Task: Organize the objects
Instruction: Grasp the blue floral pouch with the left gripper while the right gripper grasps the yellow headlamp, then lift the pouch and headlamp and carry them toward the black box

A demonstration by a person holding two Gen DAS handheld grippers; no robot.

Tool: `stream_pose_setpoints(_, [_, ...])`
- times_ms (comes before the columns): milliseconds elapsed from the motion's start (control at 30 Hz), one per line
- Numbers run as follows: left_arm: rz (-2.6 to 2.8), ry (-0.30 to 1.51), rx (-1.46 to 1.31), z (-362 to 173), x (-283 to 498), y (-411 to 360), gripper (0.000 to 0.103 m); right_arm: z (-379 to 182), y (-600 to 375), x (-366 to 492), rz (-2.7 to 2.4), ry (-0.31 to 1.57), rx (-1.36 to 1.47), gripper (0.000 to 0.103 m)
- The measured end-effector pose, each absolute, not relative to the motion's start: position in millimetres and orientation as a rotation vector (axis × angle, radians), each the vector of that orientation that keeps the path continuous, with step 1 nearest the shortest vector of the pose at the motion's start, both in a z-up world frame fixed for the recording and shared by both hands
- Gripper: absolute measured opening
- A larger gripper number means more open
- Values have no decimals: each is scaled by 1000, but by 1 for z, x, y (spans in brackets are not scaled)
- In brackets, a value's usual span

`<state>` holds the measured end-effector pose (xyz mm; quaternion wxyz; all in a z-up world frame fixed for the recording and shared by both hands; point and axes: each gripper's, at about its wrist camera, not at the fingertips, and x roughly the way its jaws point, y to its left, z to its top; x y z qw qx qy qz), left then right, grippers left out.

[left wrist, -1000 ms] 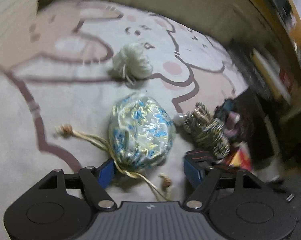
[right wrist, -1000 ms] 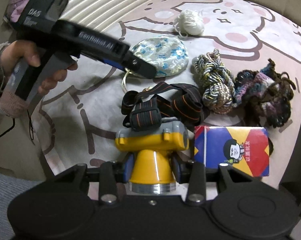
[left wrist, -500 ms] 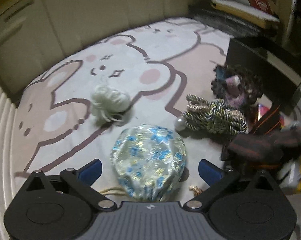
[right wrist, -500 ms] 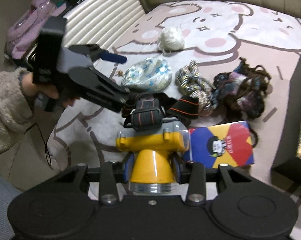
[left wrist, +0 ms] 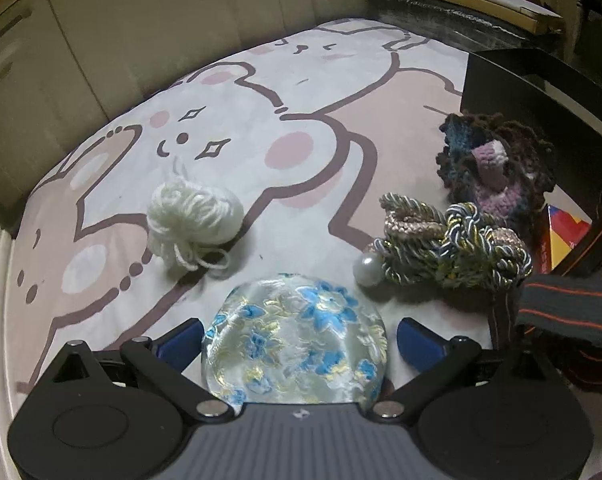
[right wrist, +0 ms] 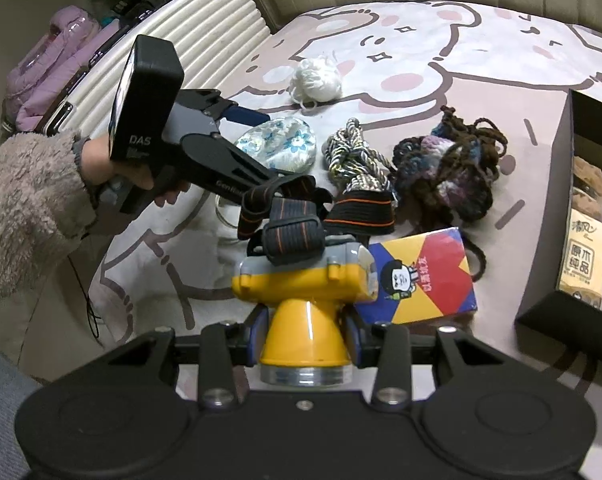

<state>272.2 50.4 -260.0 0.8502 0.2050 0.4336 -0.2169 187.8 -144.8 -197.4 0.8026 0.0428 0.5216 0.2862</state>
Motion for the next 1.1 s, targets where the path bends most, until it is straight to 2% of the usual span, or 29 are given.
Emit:
stream_pose_setpoints(67, [-462,928,390,-260,273,55,99,-197,-146,188,608,1116,94,41])
stream_pose_setpoints(167, [-463,961,298,-260,273,65,88,-197,-147,190,599,1113,102,41])
stream_pose_setpoints(233, [-454,966,274,-259,270,69,86,-196,-147,191,597,1110,105,41])
stream_pose_setpoints(433, [-407,953,219,-246,261,71,85,-187,-146,192,592,1079,114,41])
stream_pose_setpoints(867, [-325,849,116,-163,243,67,85,-130,-176,194,464,886,157,41])
stream_pose_setpoints(1100, [-353,809,80,-137,231,48,85,-110,-201,189,392,808,185,41])
